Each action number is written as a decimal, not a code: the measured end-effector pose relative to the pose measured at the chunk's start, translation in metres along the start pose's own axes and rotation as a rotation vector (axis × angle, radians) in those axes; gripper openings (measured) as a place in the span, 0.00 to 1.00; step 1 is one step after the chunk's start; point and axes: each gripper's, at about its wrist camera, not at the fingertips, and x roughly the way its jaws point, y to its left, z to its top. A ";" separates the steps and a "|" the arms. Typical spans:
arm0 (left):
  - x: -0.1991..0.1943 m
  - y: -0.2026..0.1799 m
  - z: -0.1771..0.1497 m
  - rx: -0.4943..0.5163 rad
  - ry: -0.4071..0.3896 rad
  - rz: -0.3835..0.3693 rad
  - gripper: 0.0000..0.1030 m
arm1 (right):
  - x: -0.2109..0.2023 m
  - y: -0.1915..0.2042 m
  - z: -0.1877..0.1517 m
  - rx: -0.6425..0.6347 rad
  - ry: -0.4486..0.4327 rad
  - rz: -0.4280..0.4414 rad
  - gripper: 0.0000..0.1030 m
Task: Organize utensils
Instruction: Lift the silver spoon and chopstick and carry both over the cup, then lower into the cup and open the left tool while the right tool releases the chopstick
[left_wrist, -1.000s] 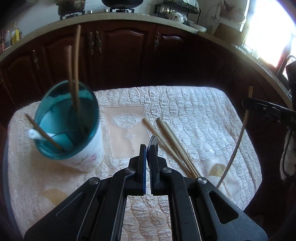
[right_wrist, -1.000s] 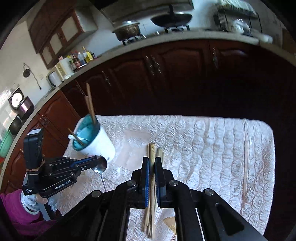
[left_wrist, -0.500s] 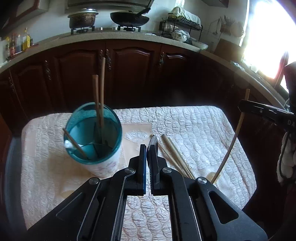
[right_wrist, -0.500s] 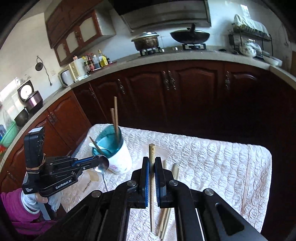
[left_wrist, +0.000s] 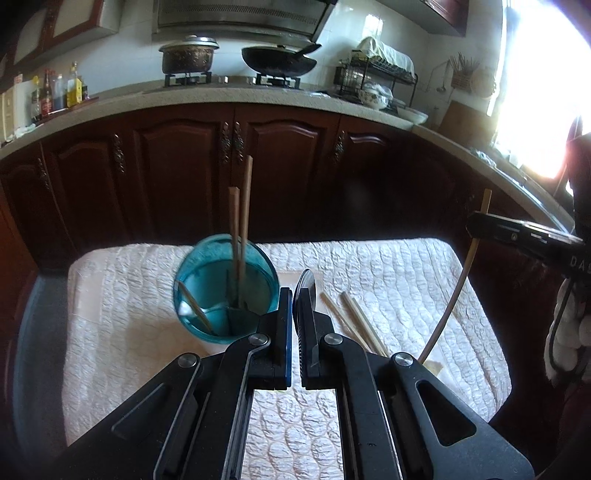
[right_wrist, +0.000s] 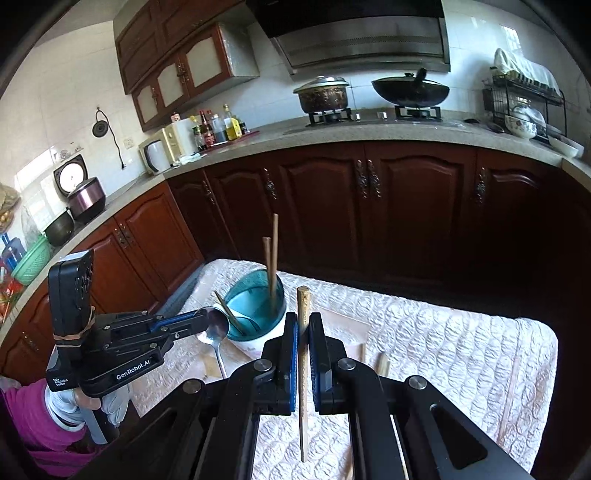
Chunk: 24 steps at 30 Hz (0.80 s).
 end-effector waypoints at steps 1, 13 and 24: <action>-0.002 0.003 0.002 -0.005 -0.005 0.004 0.01 | 0.000 0.002 0.002 -0.003 -0.003 0.005 0.05; -0.029 0.058 0.055 -0.082 -0.150 0.149 0.01 | 0.014 0.028 0.040 -0.005 -0.074 0.038 0.05; 0.012 0.083 0.081 0.008 -0.210 0.372 0.01 | 0.043 0.049 0.092 -0.018 -0.130 0.056 0.05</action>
